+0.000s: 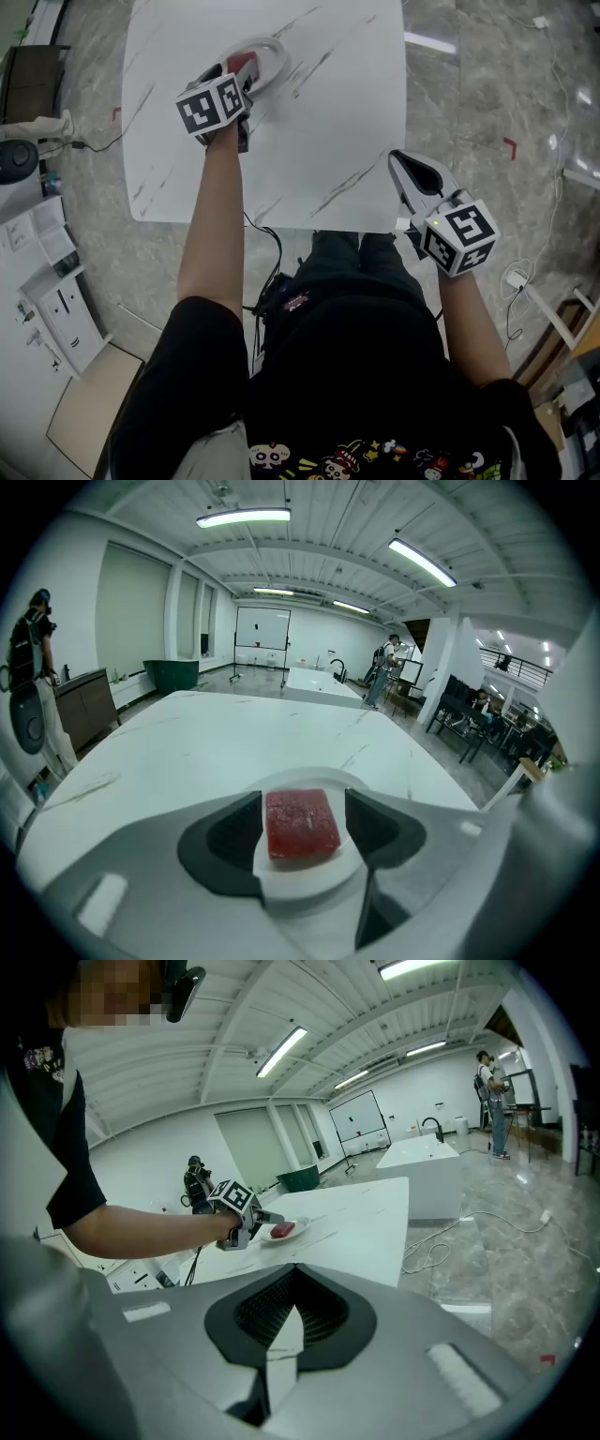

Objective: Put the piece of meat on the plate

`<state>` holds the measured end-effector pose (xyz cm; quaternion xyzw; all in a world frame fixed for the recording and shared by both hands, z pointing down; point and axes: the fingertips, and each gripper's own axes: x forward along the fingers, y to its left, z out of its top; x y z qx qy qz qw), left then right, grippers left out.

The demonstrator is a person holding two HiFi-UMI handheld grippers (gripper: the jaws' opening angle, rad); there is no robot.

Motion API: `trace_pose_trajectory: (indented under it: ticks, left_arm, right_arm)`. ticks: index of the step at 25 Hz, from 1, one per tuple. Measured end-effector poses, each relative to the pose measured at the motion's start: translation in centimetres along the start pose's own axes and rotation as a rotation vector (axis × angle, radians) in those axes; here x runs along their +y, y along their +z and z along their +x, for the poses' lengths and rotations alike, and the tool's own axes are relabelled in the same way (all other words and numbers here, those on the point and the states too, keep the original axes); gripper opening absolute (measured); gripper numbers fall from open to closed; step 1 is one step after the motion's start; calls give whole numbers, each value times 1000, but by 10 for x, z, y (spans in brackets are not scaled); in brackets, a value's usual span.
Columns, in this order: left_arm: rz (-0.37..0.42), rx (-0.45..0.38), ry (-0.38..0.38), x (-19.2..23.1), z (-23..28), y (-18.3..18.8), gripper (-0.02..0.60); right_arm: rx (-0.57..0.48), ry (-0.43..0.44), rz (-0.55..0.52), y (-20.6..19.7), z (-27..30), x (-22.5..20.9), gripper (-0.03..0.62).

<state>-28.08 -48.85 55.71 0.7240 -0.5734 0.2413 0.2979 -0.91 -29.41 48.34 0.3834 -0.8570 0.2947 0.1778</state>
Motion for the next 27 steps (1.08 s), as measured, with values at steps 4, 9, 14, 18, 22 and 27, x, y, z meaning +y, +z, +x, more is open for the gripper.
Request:
trace_pose_trajectory:
  ticks: [4,9,14,18,22,27]
  left_arm:
    - [1,-24,-8,-4,-13,6,363]
    - [23,-116,-9,-17,-53,18,285]
    - [35,-247,18,-22,-113,22,242]
    - [27,-282,16,-25,-150,12,242]
    - [36,-286,-5,-30,-167,2,242]
    - [41,-310,-35,-35,-189,-2,242]
  right_arm:
    - [-10,-6,-23,6,0,2,21]
    - [-30,3,-49,20,-1,8,21]
    - [-43,26,-96,42,2,24,21]
    - [-64,38,-131,59,6,36,21]
    - [-68,54,-170,71,14,47,21]
    - [-77,62,-199,78,22,62,21]
